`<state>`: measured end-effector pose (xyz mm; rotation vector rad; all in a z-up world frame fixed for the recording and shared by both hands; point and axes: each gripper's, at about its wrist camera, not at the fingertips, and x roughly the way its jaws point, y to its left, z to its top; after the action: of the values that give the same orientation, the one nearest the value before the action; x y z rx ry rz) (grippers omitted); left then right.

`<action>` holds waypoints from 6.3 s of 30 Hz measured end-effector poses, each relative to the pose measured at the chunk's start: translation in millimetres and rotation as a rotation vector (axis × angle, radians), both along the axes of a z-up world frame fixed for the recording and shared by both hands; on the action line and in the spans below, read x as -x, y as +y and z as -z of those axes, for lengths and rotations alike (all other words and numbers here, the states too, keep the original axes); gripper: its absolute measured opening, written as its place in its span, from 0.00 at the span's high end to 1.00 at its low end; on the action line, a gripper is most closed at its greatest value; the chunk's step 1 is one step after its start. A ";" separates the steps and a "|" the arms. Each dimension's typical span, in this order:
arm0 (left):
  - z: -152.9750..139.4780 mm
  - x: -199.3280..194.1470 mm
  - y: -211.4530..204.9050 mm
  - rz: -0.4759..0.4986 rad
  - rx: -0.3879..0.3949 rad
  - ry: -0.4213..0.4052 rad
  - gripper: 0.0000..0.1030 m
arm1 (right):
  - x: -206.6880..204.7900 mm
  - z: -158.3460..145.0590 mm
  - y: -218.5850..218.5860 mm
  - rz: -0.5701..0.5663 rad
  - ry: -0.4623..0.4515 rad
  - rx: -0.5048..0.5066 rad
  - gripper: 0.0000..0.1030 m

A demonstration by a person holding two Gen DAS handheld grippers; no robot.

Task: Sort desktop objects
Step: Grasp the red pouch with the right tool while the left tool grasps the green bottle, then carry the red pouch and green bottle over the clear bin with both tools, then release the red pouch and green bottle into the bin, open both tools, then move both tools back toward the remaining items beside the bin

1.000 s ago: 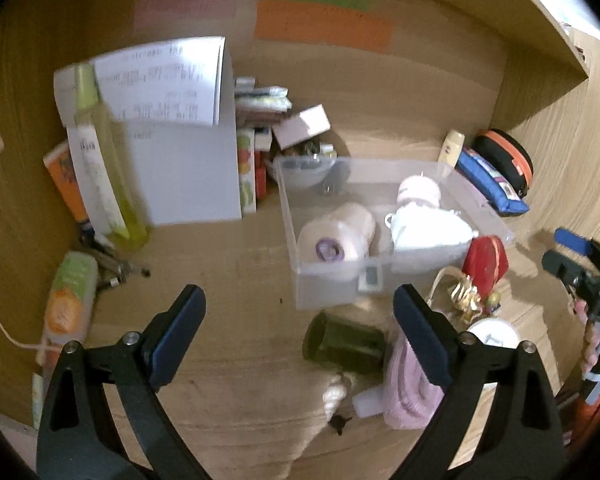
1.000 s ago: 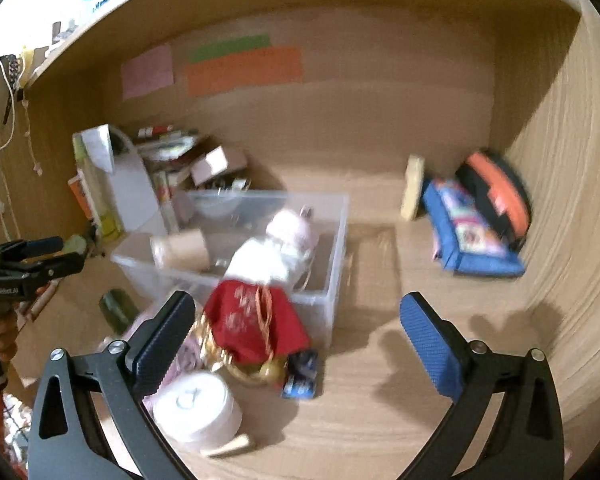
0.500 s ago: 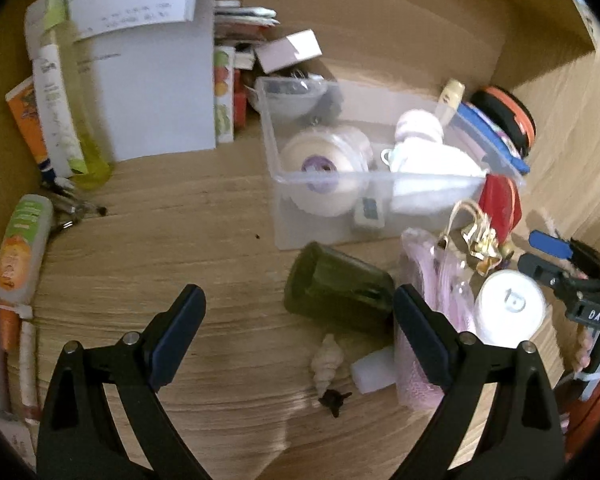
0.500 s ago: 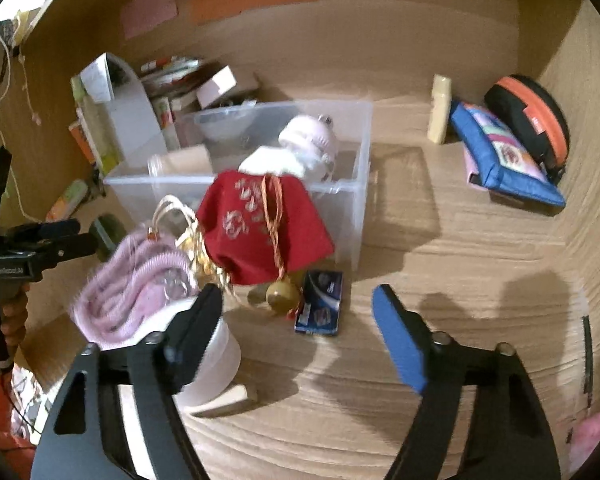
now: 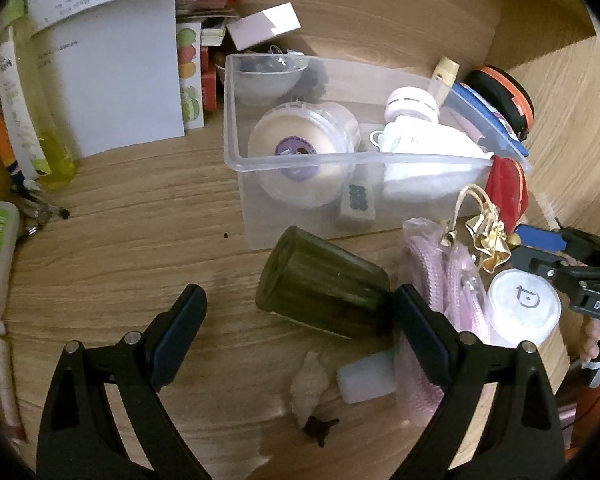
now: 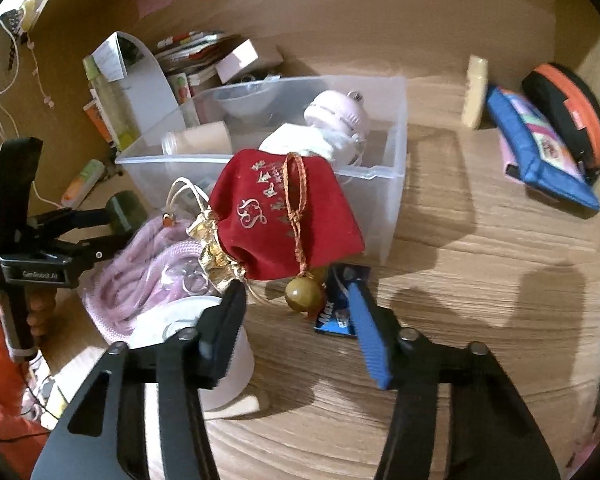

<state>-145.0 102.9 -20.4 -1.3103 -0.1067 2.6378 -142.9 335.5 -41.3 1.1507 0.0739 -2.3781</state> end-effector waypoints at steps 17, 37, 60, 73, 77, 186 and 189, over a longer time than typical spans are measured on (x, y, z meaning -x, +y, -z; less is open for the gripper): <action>-2.7 10.8 -2.4 0.018 -0.097 0.034 0.38 | -2.2 -10.9 12.0 0.024 0.020 0.041 0.83; -40.4 -11.9 -30.4 -0.079 -0.137 0.170 0.38 | -18.2 -77.6 18.4 0.039 0.179 0.111 0.83; -86.8 5.1 -16.8 -0.021 -0.236 0.263 0.38 | -19.1 -88.9 -0.4 -0.051 0.201 0.047 0.83; -82.6 67.1 9.8 -0.032 -0.171 0.181 0.38 | -2.2 -86.2 8.2 -0.032 0.181 0.075 0.83; -72.1 85.8 20.8 -0.018 -0.127 0.141 0.38 | 4.0 -84.3 10.4 -0.028 0.171 0.094 0.83; 8.9 -80.5 5.1 -0.070 0.116 0.049 0.49 | -76.7 14.6 -4.9 -0.047 0.088 -0.023 0.23; 9.2 -79.2 8.3 -0.069 0.131 0.061 0.57 | -75.8 15.8 -4.0 -0.055 0.086 -0.012 0.27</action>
<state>-65.8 111.2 -29.6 -1.2847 0.0304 2.7829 -67.1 331.6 -57.1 1.0381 0.1469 -2.3812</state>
